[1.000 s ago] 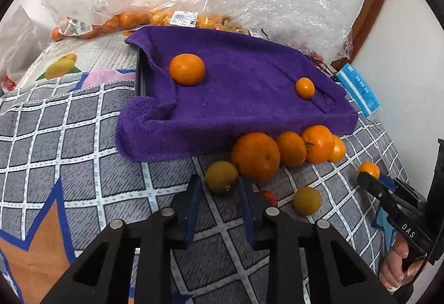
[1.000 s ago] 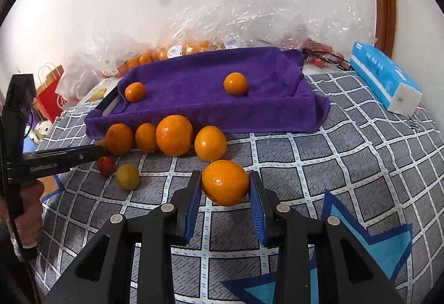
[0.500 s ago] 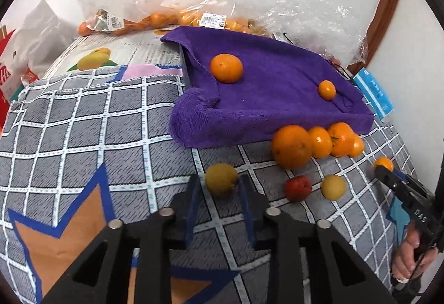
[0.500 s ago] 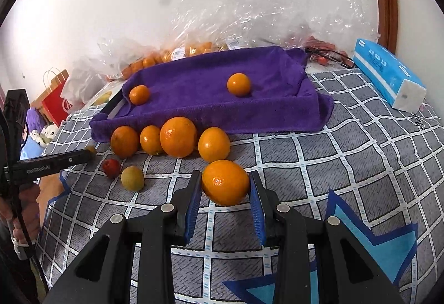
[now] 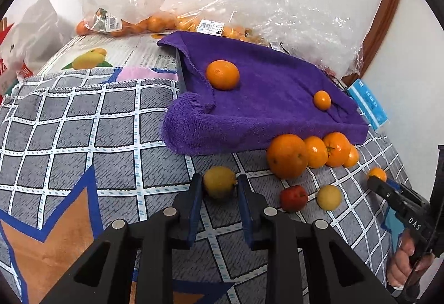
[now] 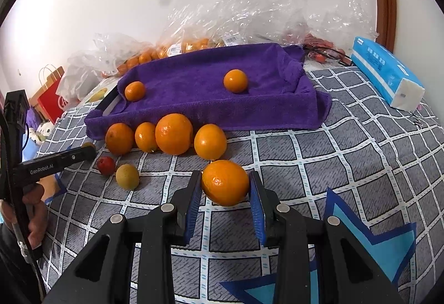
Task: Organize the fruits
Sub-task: 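Hold the orange in the right gripper while the left gripper grasps a yellow fruit, then lift the orange with the right gripper while the left gripper lifts the yellow fruit toward the towel, then carry the orange over the purple towel with the right gripper while the left carries the yellow fruit, then open the right gripper onto the towel while the left gripper releases the yellow fruit beside it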
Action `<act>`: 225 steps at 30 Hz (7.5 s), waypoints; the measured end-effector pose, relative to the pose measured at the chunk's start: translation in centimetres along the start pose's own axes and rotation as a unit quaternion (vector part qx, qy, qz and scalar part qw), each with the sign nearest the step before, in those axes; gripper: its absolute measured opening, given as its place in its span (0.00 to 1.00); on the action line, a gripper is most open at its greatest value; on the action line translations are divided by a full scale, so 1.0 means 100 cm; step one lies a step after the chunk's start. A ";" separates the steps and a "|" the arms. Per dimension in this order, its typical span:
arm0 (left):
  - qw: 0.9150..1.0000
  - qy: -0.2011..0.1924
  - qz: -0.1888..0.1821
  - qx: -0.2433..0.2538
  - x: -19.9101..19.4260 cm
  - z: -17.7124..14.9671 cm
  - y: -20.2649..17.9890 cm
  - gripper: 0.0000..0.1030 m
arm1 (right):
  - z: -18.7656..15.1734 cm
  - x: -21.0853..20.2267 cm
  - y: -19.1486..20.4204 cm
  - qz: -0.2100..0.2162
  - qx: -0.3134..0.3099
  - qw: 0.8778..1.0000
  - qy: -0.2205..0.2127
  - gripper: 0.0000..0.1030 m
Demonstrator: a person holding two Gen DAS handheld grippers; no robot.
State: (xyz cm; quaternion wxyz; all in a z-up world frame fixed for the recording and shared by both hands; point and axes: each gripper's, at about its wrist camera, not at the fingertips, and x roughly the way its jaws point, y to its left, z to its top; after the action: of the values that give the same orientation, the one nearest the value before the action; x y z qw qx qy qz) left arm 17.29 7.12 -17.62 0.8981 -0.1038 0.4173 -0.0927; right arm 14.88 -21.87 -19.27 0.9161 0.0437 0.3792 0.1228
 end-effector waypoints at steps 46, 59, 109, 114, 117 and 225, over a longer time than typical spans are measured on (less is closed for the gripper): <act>0.992 -0.121 0.013 0.018 -0.050 -0.012 -0.012 0.23 | -0.003 -0.028 -0.013 -0.003 0.044 0.996 -0.072 0.33; 0.991 -0.136 0.008 0.009 -0.053 -0.010 -0.011 0.23 | -0.004 -0.037 -0.019 0.001 0.055 0.994 -0.097 0.33; 0.986 -0.146 -0.073 -0.022 -0.039 0.103 -0.022 0.23 | 0.111 -0.021 -0.001 0.003 0.008 0.988 -0.153 0.33; 0.987 -0.129 -0.084 -0.038 -0.018 0.094 -0.010 0.23 | 0.100 0.006 -0.018 0.027 0.046 0.987 -0.153 0.33; 0.989 -0.130 -0.061 -0.036 -0.010 0.092 -0.007 0.23 | 0.097 0.023 -0.023 0.022 0.054 0.990 -0.129 0.33; 0.999 -0.039 -0.029 0.010 0.043 0.081 -0.026 0.31 | 0.089 0.064 -0.006 -0.002 0.012 0.999 -0.052 0.43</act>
State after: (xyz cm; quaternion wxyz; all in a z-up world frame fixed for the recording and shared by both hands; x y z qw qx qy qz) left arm 26.06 4.36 -14.99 0.9118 -0.1105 0.3774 -0.1183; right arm 25.65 -20.65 -17.46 0.9342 0.0600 0.3326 0.1144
